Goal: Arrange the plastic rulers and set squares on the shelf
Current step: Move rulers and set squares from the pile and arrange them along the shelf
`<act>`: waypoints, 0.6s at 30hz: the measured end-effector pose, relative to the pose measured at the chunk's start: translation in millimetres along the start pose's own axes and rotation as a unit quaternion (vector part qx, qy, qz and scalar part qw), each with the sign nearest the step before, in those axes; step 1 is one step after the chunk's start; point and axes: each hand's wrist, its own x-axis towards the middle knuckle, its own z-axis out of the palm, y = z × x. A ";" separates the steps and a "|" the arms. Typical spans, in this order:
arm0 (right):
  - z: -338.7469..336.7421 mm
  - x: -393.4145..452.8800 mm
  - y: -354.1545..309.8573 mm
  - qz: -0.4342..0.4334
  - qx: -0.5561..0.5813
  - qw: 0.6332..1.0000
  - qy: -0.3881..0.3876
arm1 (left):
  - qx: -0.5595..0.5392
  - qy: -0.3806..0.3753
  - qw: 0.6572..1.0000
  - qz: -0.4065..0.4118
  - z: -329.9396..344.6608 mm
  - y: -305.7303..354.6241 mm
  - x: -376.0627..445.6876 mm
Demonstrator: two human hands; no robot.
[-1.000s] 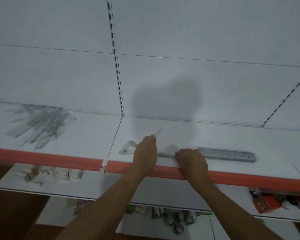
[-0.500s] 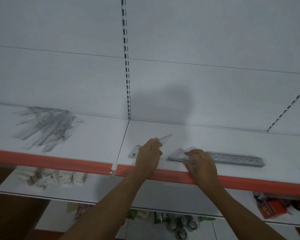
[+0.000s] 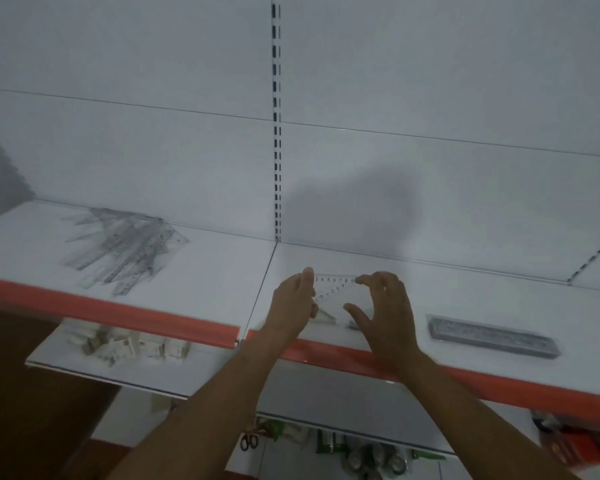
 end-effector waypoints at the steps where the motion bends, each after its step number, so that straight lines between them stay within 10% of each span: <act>1: 3.3 3.7 1.1 -0.024 -0.006 1.000 -0.004 | 0.010 0.007 1.000 -0.003 -4.9 0.6 2.2; 18: 35.0 12.3 -20.8 -0.070 0.028 0.995 -0.060 | 0.114 0.085 0.990 0.011 -41.7 -22.8 0.2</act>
